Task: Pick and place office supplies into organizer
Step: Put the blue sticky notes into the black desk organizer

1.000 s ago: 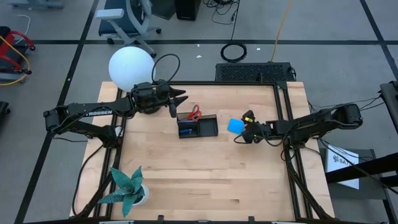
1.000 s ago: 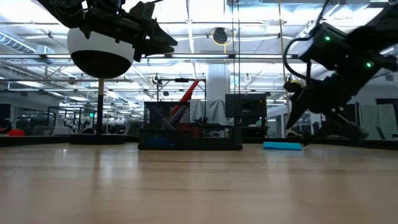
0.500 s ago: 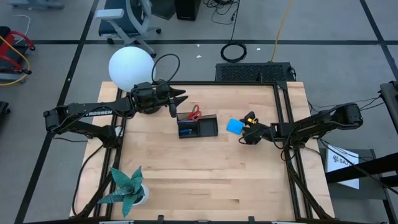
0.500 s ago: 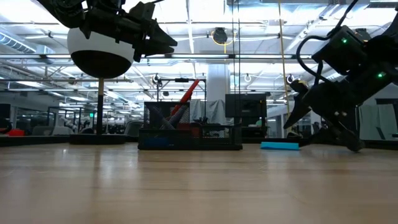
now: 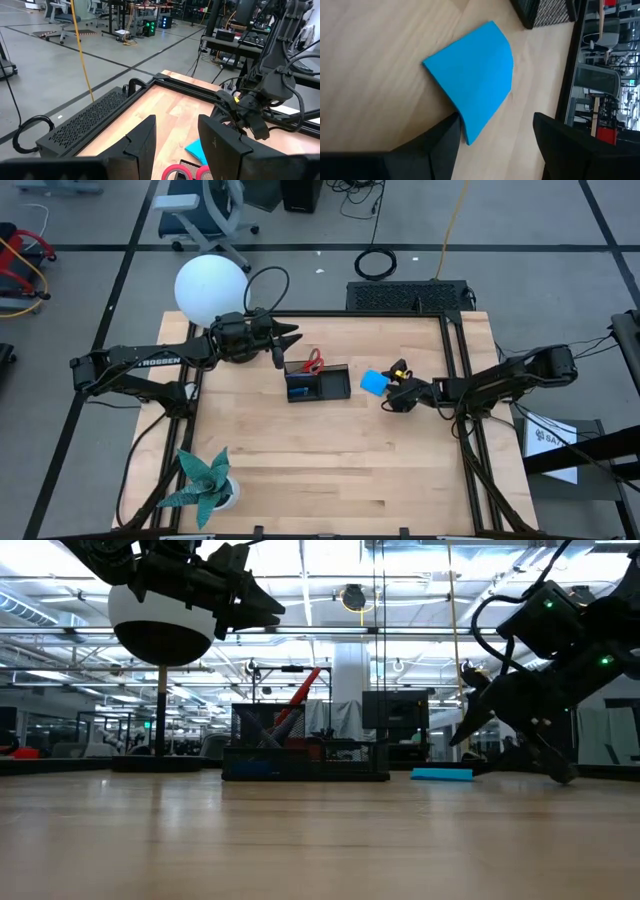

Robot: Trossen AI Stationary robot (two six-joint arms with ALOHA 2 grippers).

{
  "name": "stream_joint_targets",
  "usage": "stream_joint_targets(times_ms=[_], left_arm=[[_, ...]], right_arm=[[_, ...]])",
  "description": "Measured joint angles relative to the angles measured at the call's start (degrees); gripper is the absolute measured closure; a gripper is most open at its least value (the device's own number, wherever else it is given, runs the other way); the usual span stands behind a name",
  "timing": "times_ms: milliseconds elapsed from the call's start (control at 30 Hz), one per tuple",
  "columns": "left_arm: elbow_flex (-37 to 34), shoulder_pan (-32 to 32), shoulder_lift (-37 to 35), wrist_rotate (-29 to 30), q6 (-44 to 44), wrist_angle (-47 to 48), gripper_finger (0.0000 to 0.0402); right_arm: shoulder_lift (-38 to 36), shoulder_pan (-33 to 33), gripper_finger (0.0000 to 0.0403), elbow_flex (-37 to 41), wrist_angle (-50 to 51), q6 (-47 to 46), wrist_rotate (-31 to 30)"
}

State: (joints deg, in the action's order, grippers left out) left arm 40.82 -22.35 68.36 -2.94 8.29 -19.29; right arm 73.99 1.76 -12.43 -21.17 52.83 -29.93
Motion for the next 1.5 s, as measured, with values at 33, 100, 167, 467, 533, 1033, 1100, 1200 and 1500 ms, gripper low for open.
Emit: stream_joint_targets(times_ms=[33,100,167,467,533,1033,1100,1200,1500], left_arm=[[0.0,0.0,0.0,0.0,0.04,0.0,0.025],[0.0,0.06,0.0,0.0,0.25,0.0,0.025],[0.0,0.26,0.0,0.02,0.66,-0.03,0.025],[0.0,1.46,0.0,0.04,0.6,-0.62,0.025],[0.0,1.51,0.0,0.04,0.61,-0.7,0.025],[0.0,1.51,0.0,0.06,0.66,-0.7,0.025],[0.0,1.5,0.0,0.07,0.66,-0.7,0.025],[0.0,1.51,0.0,0.07,0.68,-0.7,0.025],[0.0,1.51,0.0,0.07,0.72,-0.7,0.025]], right_arm=[[0.81,0.0,0.0163,0.0,-0.96,0.13,0.11],[2.47,0.02,0.0165,0.02,-2.29,0.46,1.08],[4.59,0.27,0.0169,0.04,-4.59,0.59,2.18],[15.73,2.71,0.0207,-0.11,-18.06,1.83,4.87],[16.89,2.85,0.0214,-0.11,-20.34,1.87,5.53],[17.29,3.09,0.0256,-0.04,-20.95,2.24,6.43],[17.29,3.18,0.0281,-0.04,-20.98,1.8,7.79],[17.29,3.61,0.0334,-0.04,-20.82,-0.37,8.69],[17.25,5.95,0.0402,0.08,-20.85,-6.2,9.21]])
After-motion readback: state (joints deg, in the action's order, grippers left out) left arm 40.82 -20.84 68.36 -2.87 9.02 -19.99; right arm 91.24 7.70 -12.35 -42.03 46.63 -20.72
